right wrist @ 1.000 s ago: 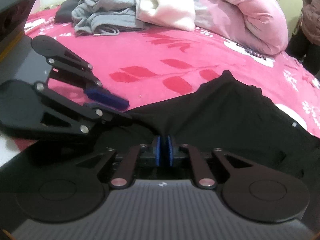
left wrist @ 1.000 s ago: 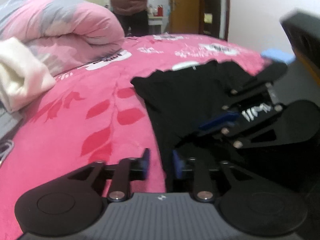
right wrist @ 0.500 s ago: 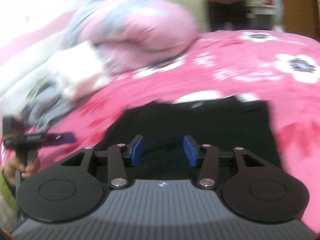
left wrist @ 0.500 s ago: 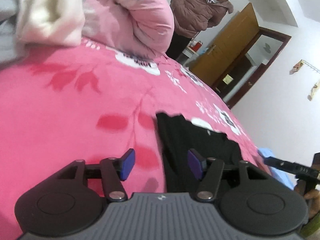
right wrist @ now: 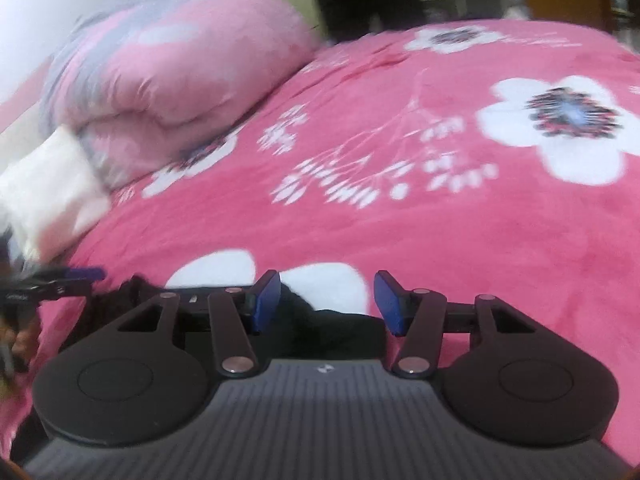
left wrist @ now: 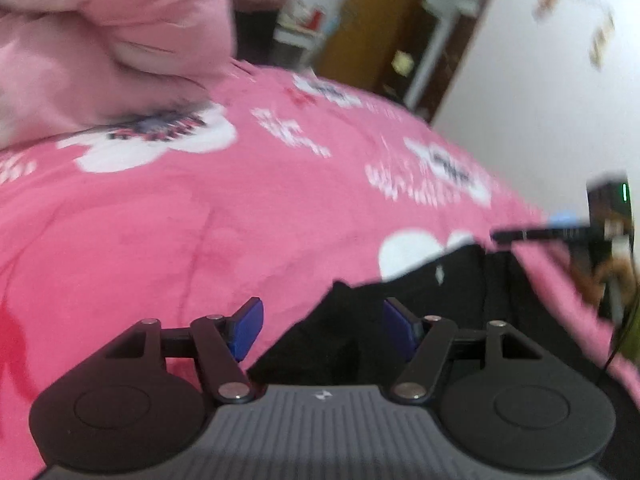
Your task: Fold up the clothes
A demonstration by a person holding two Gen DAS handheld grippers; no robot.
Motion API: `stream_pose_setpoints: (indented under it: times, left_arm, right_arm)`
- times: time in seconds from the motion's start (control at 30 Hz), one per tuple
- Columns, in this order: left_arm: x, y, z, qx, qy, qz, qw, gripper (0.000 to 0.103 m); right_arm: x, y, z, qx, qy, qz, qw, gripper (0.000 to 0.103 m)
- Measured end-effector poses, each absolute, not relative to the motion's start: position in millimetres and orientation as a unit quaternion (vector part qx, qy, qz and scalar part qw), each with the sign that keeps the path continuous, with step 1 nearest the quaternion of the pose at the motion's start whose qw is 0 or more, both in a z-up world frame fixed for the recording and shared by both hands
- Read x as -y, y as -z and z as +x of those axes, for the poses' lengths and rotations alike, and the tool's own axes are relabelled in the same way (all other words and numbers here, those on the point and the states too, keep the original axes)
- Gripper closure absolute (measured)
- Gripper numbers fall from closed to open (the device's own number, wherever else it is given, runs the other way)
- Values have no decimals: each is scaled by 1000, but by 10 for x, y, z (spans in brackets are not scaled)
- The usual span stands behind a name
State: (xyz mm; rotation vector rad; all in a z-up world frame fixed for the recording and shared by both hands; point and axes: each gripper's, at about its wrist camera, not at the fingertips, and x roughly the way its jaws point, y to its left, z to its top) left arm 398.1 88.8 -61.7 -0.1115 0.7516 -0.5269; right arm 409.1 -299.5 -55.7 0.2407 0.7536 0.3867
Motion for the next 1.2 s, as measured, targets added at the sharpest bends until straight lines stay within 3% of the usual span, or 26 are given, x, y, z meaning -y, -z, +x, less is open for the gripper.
stream_pose_setpoints:
  times: [0.13, 0.17, 0.2, 0.23, 0.27, 0.4, 0.57, 0.97, 1.07, 1.13, 1.2]
  left_arm:
    - [-830, 682, 3946, -358, 247, -40, 899, 49]
    - [-834, 687, 3930, -353, 244, -42, 902, 57]
    - [-839, 692, 3914, -348, 242, -44, 905, 65]
    - [-844, 696, 3897, -343, 239, -45, 908, 88]
    - [-848, 701, 3881, -337, 236, -47, 910, 96]
    - [-869, 712, 3817, -316, 223, -54, 921, 97]
    - [-900, 689, 3781, -298, 196, -55, 933, 98]
    - [-859, 793, 3845, -322, 183, -43, 928, 93]
    - [-889, 812, 3847, -324, 183, -53, 926, 92]
    - [-906, 823, 3858, -326, 184, -60, 925, 92]
    - [-912, 830, 3858, -326, 184, -64, 925, 92]
  right_arm:
    - [2884, 675, 4196, -396, -218, 84, 888, 54]
    - [2853, 680, 4186, -395, -218, 74, 889, 56]
    - [2839, 686, 4178, -393, -220, 69, 890, 65]
    - [2833, 685, 4161, -392, -222, 68, 890, 83]
    - [2835, 689, 4149, -392, -226, 71, 889, 91]
    - [2747, 610, 3946, -348, -225, 38, 909, 101]
    - [2847, 524, 3858, -308, -186, 53, 931, 102]
    - [3214, 756, 3947, -318, -127, 139, 929, 101]
    - [3334, 777, 3912, -333, -135, 184, 915, 95]
    - [3379, 809, 3924, -351, -141, 211, 901, 73]
    - [3358, 827, 3938, -361, -151, 218, 894, 69]
